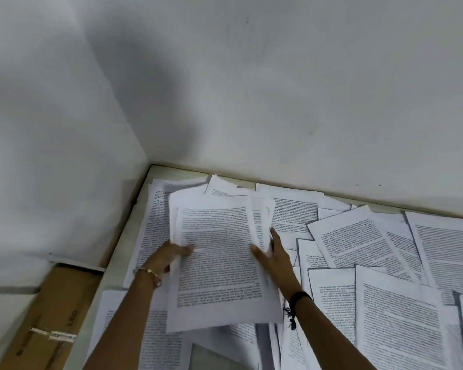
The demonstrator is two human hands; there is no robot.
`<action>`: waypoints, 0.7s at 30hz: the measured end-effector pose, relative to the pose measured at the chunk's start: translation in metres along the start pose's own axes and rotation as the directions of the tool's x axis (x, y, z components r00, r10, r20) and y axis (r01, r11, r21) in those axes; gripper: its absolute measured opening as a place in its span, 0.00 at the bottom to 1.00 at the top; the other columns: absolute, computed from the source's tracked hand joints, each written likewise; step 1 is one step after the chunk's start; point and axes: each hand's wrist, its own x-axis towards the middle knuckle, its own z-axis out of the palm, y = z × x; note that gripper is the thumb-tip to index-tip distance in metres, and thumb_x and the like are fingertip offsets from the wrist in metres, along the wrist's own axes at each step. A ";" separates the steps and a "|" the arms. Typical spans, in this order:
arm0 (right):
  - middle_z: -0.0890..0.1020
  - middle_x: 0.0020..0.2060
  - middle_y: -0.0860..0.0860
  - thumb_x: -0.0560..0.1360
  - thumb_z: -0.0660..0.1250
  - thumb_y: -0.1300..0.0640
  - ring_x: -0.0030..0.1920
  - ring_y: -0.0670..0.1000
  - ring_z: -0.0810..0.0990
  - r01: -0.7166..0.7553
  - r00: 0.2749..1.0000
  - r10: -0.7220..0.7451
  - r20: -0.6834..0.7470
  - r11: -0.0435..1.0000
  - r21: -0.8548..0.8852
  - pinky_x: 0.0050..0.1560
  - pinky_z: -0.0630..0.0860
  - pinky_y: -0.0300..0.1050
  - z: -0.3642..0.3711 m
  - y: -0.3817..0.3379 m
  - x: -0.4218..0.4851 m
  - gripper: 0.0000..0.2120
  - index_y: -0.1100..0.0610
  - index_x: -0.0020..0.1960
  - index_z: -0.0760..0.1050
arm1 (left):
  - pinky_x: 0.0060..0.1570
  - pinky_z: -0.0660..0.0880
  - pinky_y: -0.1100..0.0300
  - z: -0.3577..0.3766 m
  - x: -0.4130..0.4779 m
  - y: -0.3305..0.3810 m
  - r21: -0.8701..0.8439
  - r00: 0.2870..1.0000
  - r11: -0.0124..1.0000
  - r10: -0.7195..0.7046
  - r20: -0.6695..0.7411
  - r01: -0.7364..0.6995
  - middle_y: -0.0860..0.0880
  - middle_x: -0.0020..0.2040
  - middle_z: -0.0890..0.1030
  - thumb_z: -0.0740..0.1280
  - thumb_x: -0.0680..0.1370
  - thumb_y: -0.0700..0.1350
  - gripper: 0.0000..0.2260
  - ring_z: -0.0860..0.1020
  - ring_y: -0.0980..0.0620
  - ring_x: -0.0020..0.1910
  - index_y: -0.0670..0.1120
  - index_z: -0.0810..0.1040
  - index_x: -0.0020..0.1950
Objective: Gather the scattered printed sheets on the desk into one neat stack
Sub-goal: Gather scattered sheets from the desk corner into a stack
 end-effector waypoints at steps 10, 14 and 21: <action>0.79 0.58 0.50 0.79 0.63 0.56 0.52 0.47 0.79 0.016 0.997 -0.008 0.072 0.993 -0.120 0.52 0.77 0.39 0.044 -0.022 0.016 0.27 0.51 0.75 0.57 | 0.59 0.74 0.47 -0.035 -0.012 -0.033 -0.087 0.947 0.985 0.117 -0.299 -0.149 0.44 0.53 0.81 0.70 0.72 0.39 0.17 0.80 0.45 0.50 0.45 0.76 0.61; 0.79 0.55 0.57 0.80 0.59 0.59 0.48 0.53 0.79 -0.052 0.998 0.041 -0.047 0.962 -0.269 0.47 0.71 0.39 0.049 -0.017 0.018 0.24 0.55 0.74 0.58 | 0.55 0.77 0.44 -0.044 -0.015 -0.035 -0.006 0.913 0.989 0.131 -0.387 -0.145 0.45 0.53 0.82 0.74 0.68 0.51 0.22 0.82 0.44 0.50 0.48 0.76 0.60; 0.82 0.53 0.57 0.80 0.55 0.61 0.45 0.51 0.79 0.053 0.989 -0.110 -0.097 0.886 -0.460 0.43 0.74 0.42 0.059 -0.021 0.030 0.23 0.55 0.75 0.59 | 0.60 0.73 0.53 -0.036 -0.003 -0.015 0.164 0.944 0.972 0.208 -0.255 -0.170 0.44 0.53 0.81 0.66 0.75 0.46 0.13 0.79 0.46 0.55 0.46 0.77 0.59</action>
